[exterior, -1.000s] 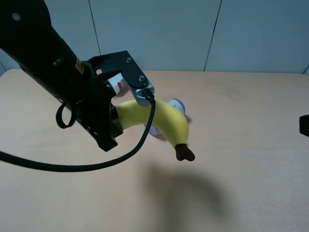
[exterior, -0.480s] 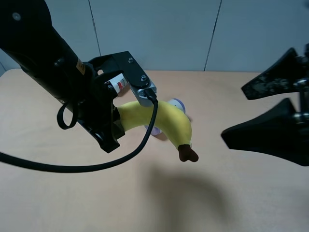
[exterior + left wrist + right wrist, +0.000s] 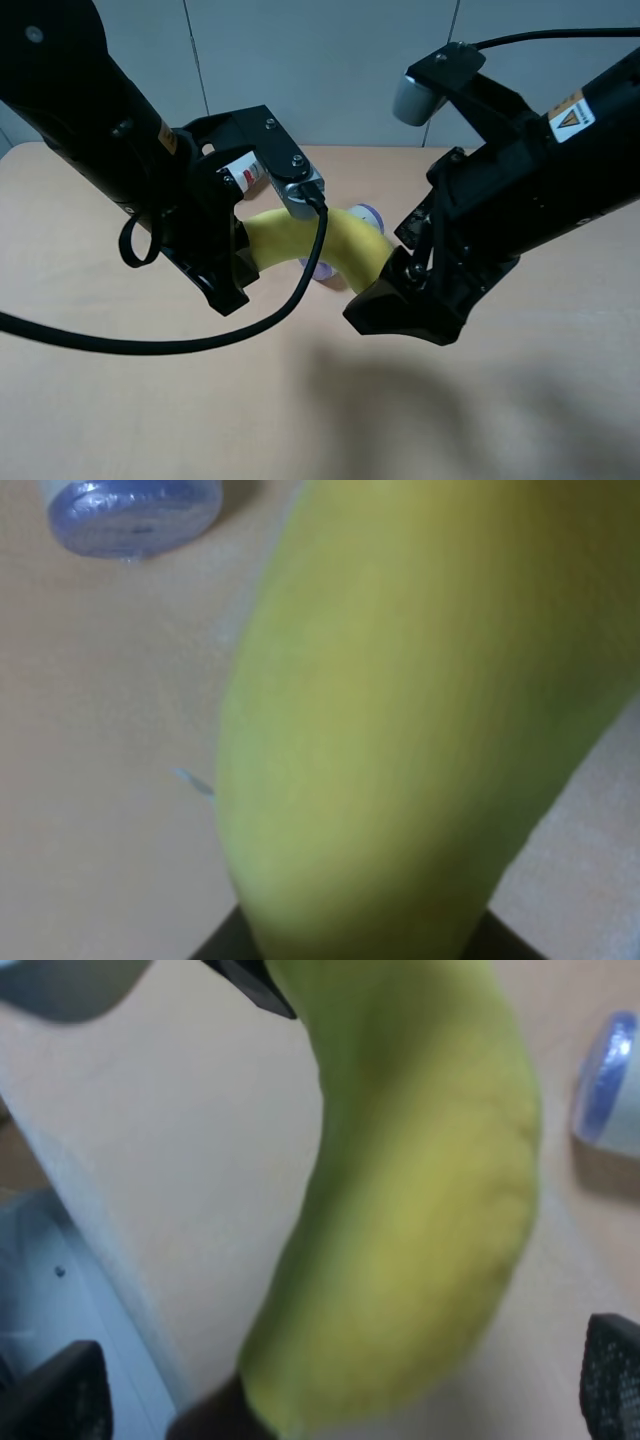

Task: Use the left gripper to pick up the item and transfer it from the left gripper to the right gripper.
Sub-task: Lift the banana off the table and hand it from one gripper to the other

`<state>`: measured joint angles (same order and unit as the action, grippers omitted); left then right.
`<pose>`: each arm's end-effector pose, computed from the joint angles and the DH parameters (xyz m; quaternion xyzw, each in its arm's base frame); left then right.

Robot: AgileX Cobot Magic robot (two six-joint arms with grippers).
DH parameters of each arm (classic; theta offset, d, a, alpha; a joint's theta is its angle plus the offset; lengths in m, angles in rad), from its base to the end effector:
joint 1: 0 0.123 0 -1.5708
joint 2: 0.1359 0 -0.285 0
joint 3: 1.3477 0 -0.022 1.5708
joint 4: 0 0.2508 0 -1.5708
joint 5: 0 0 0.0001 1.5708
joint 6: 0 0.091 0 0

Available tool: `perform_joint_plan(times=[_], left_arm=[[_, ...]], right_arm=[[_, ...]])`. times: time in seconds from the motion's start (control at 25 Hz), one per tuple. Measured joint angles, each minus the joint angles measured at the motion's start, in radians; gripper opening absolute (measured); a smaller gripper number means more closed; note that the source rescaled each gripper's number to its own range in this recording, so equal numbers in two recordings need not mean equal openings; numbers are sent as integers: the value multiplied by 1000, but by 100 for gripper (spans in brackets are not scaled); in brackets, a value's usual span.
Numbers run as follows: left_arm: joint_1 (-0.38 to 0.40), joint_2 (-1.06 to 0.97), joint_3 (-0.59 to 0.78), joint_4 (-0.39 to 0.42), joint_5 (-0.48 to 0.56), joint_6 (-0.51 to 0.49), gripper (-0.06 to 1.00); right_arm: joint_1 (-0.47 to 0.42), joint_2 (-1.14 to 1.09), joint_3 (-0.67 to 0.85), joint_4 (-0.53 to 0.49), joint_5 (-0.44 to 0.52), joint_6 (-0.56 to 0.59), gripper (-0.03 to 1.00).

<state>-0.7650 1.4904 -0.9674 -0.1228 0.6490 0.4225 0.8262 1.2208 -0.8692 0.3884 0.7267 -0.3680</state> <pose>0.2082 -0.2092 0.2415 0.5101 0.8245 -0.0880 0.2285 0.1446 0.1907 0.2853 -0.4447 0.8347 0.2235 0.2358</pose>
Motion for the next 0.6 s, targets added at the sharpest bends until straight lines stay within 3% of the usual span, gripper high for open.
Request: perform_joint_plan(times=[0.24,0.6], left_arm=[[0,0,0,0,-20,-2,0],[0,0,0,0,-41,-2,0]], right_arm=[[1,47,0,26,-104,0,100],[1,111,0,47,-143,0,97]])
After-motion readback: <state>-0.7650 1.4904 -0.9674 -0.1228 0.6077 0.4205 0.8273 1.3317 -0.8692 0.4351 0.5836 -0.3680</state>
